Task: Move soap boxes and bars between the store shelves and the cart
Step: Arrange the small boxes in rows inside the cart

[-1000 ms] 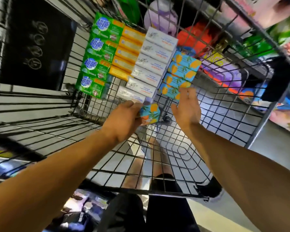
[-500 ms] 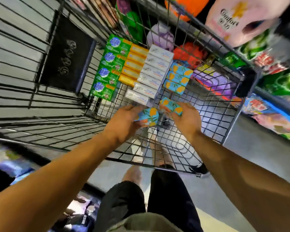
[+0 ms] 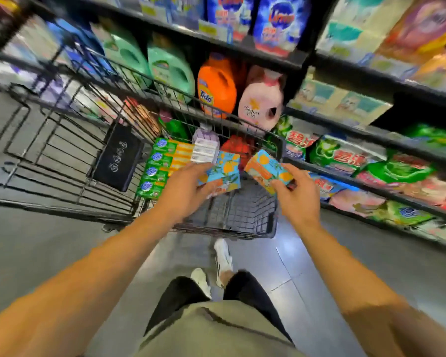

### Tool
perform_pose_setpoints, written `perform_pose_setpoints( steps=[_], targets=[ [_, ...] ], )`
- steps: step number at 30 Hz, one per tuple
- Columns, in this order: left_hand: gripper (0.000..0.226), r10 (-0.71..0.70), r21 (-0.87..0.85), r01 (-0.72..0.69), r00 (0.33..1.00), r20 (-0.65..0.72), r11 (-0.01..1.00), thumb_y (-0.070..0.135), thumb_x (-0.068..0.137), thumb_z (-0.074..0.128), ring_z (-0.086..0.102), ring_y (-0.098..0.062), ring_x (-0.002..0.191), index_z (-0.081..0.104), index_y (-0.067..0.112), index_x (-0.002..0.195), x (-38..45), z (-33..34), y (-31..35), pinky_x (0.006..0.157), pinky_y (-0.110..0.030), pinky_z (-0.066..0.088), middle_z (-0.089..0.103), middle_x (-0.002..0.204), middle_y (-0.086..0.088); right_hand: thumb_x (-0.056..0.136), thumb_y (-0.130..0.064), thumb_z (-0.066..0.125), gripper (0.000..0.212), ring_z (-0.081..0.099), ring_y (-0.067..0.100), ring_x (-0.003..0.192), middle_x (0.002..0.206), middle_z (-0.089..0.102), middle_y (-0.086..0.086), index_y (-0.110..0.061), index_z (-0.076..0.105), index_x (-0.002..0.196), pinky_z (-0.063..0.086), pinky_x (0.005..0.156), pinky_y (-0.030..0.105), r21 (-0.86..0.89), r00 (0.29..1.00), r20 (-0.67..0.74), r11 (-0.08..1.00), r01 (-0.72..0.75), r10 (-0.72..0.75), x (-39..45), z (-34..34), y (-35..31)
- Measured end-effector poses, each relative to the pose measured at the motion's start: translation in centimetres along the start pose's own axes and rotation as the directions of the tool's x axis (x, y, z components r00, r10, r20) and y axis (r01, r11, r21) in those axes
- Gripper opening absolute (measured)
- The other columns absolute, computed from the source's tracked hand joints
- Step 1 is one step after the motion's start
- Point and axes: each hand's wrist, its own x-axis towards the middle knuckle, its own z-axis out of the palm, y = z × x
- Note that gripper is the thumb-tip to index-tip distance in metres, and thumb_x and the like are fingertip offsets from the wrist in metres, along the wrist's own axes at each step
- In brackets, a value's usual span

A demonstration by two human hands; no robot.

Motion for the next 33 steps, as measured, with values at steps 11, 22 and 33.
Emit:
perform_pose_setpoints(
  steps=[11,22,33],
  targets=[
    [0.052,0.382,0.057,-0.378,0.92,-0.09,0.924,0.035,0.086,0.062,0.057,-0.035,0.111,0.06,0.009,0.131,1.5,-0.5,19.1,0.09,-0.032,0.038,0.062,0.115,-0.018,0.088,-0.013,0.069,0.043,0.056,0.017,0.104,0.122,0.063,0.009,-0.013,0.063,0.131,0.037,0.085,0.012,-0.001,0.888,-0.454,0.997,0.08,-0.071,-1.4,-21.6,1.2],
    [0.048,0.538,0.101,-0.529,0.838,-0.09,0.842,0.028,0.094,0.063,0.052,-0.028,0.119,0.052,0.018,0.14,3.1,8.6,40.1,0.093,-0.033,0.038,0.056,0.125,-0.011,0.093,-0.017,0.067,0.046,0.052,0.014,0.116,0.129,0.059,0.003,-0.015,0.057,0.137,0.033,0.089,0.012,-0.059,0.824,-0.548,0.989,0.133,-0.144,-2.7,-41.9,10.0],
    [0.047,0.605,0.116,-0.598,0.753,-0.258,0.793,0.022,0.095,0.062,0.051,-0.019,0.111,0.052,0.017,0.14,7.7,11.9,53.2,0.085,-0.022,0.032,0.054,0.117,-0.001,0.094,-0.015,0.064,0.042,0.049,0.005,0.104,0.115,0.054,-0.01,-0.02,0.058,0.135,0.039,0.083,0.023,-0.104,0.786,-0.581,0.977,0.185,-0.211,0.0,-53.3,15.2]
  ],
)
